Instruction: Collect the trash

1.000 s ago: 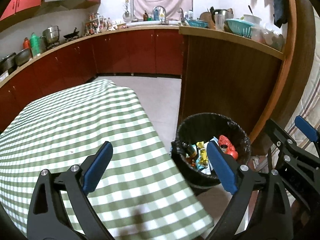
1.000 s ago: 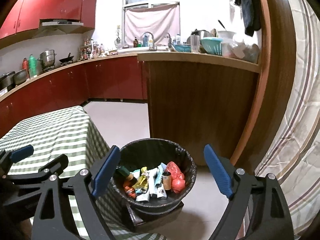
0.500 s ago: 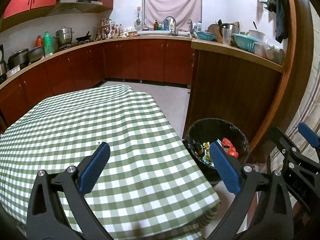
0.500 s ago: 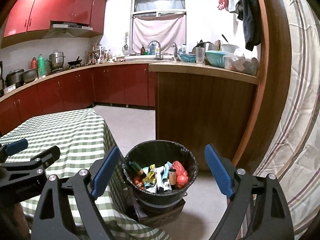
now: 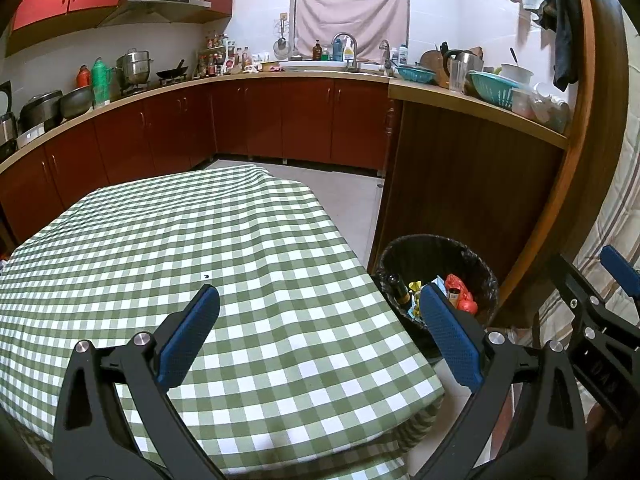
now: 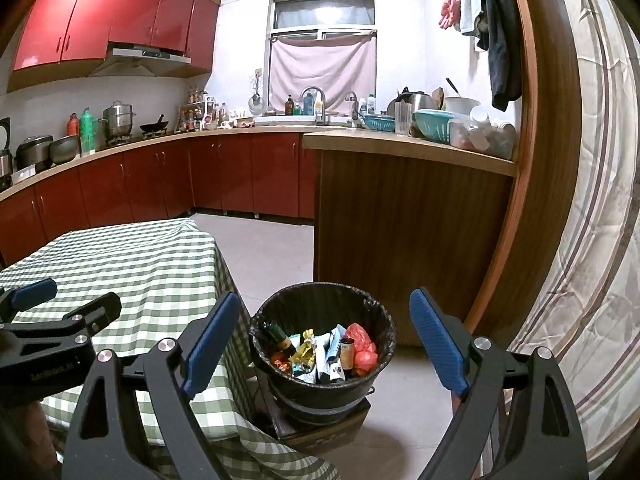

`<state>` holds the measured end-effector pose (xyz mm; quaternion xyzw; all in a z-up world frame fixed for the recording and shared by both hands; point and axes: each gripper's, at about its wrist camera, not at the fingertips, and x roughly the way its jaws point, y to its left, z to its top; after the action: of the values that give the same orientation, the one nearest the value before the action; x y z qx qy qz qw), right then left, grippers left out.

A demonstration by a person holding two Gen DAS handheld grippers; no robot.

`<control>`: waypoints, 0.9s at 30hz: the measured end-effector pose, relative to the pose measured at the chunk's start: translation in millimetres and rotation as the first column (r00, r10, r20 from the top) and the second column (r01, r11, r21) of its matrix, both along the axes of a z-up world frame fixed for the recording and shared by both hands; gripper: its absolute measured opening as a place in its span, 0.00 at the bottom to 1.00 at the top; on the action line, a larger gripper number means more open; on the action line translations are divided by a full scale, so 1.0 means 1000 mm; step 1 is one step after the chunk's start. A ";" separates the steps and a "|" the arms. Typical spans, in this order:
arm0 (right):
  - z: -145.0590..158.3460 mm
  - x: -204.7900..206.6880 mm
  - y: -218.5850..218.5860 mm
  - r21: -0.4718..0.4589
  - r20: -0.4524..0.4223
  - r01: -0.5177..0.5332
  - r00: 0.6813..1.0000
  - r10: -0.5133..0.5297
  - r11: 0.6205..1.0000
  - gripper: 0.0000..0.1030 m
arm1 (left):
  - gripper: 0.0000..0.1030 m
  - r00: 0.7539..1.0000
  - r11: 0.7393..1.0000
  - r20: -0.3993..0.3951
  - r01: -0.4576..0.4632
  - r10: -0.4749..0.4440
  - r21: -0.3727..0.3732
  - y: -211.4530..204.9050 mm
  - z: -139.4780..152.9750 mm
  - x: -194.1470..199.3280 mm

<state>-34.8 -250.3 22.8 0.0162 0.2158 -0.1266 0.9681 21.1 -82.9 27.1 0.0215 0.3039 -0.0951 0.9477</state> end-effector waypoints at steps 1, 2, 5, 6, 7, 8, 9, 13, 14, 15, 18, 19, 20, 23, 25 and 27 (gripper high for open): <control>0.000 0.000 0.000 0.000 0.000 0.001 1.000 -0.001 1.000 0.82 | 0.95 1.000 1.000 0.000 0.000 0.000 0.000 0.000 0.000 0.000; 0.000 0.000 0.000 0.001 -0.001 0.001 1.000 -0.001 1.000 0.82 | 0.95 1.000 1.000 0.000 0.001 -0.001 0.000 0.000 0.000 0.000; 0.000 0.000 0.000 0.000 0.000 0.001 1.000 -0.001 1.000 0.82 | 0.95 1.000 1.000 -0.002 0.002 -0.002 0.000 0.000 0.000 0.000; 0.000 0.000 0.000 0.000 0.001 0.001 1.000 -0.001 1.000 0.82 | 0.95 1.000 1.000 -0.001 0.003 -0.003 0.000 0.000 0.000 0.000; 0.000 0.000 0.000 0.000 0.001 0.001 1.000 -0.001 1.000 0.82 | 0.95 1.000 1.000 -0.002 0.004 -0.004 -0.001 0.000 0.000 0.000; 0.000 0.000 -0.001 0.000 0.002 0.001 1.000 -0.001 1.000 0.82 | 0.95 1.000 1.000 -0.001 0.004 -0.004 -0.001 0.000 0.000 0.000; 0.000 0.000 -0.001 0.000 0.002 0.002 1.000 -0.002 1.000 0.82 | 0.95 1.000 1.000 -0.001 0.003 -0.003 -0.001 0.000 0.000 0.000; 0.000 0.000 -0.001 0.000 0.002 0.001 1.000 -0.001 1.000 0.82 | 0.95 1.000 1.000 -0.003 0.003 -0.003 -0.002 0.000 0.000 0.000; 0.000 0.000 -0.001 -0.001 0.001 0.001 1.000 -0.001 1.000 0.82 | 0.95 1.000 1.000 -0.004 0.004 -0.004 -0.002 0.000 0.000 0.000; -0.001 0.000 -0.001 -0.001 0.001 0.001 1.000 -0.001 1.000 0.82 | 0.95 1.000 1.000 -0.004 0.004 -0.004 -0.001 -0.001 0.000 0.000; -0.001 0.000 0.000 -0.001 0.000 0.001 1.000 -0.001 1.000 0.82 | 0.95 1.000 1.000 -0.003 0.005 -0.005 0.000 -0.001 0.000 0.000; -0.001 0.000 0.000 -0.002 0.000 0.001 1.000 -0.001 1.000 0.82 | 0.95 1.000 1.000 -0.004 0.005 -0.005 -0.001 -0.002 0.000 0.000; 0.000 0.000 0.000 -0.001 -0.001 0.000 1.000 0.000 1.000 0.82 | 0.95 1.000 1.000 -0.004 0.004 -0.004 -0.002 -0.001 0.000 0.000; -0.001 0.000 -0.001 -0.002 -0.001 0.000 1.000 0.000 1.000 0.82 | 0.95 1.000 1.000 -0.004 0.005 -0.005 -0.001 -0.002 0.000 0.000; -0.001 0.000 -0.001 -0.001 -0.001 0.000 1.000 0.000 1.000 0.82 | 0.95 1.000 1.000 -0.003 0.005 -0.005 -0.001 -0.002 0.000 0.000; -0.001 0.000 -0.001 -0.001 -0.002 -0.001 1.000 0.001 1.000 0.82 | 0.95 1.000 1.000 -0.003 0.003 -0.003 -0.001 -0.002 0.000 0.000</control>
<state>-34.6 -251.1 21.7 0.0156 0.2165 -0.1264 0.9679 21.0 -85.0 26.8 0.0211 0.3054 -0.0969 0.9470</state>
